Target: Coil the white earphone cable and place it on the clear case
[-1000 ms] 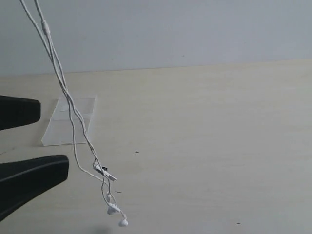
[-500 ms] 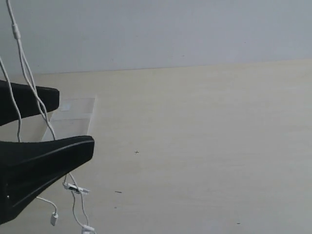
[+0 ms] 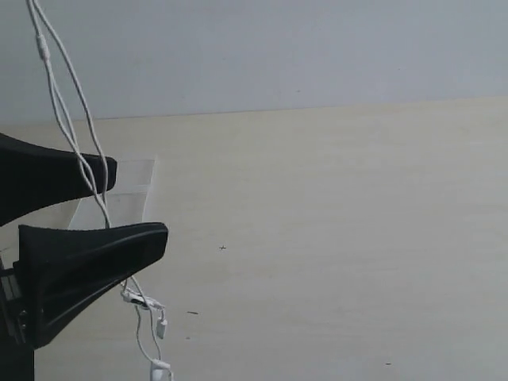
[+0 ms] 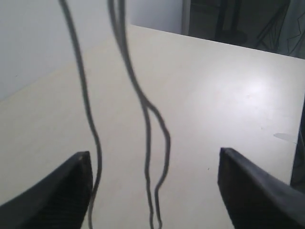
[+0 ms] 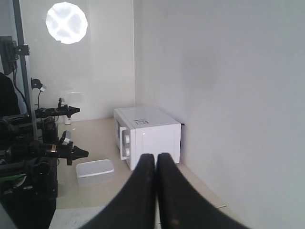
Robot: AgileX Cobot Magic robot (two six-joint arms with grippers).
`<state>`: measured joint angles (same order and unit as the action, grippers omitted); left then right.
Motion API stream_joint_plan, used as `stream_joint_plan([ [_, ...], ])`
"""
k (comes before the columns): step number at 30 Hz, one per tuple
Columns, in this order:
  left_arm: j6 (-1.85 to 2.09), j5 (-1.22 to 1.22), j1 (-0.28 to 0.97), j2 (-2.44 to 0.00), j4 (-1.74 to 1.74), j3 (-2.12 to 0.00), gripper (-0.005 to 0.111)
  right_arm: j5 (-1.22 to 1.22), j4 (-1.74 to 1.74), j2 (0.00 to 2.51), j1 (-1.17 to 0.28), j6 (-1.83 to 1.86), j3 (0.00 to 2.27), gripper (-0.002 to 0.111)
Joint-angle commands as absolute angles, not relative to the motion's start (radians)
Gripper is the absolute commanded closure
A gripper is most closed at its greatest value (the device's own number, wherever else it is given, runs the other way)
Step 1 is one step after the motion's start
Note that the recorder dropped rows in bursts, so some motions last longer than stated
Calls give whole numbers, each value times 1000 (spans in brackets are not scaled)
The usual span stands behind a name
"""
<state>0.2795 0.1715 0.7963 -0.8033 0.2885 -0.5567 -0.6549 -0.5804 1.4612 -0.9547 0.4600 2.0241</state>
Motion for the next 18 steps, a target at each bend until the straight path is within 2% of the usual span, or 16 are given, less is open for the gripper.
stream_joint_plan([
  [1,282,136,801,-802,298,-565,48,-617,-569,1461,-953,460,2030,108],
  [3,282,119,801,-802,298,-565,52,-603,-569,1461,-953,445,2030,108],
  [18,282,25,801,-804,298,-565,52,-589,-569,1461,-953,446,2030,108],
])
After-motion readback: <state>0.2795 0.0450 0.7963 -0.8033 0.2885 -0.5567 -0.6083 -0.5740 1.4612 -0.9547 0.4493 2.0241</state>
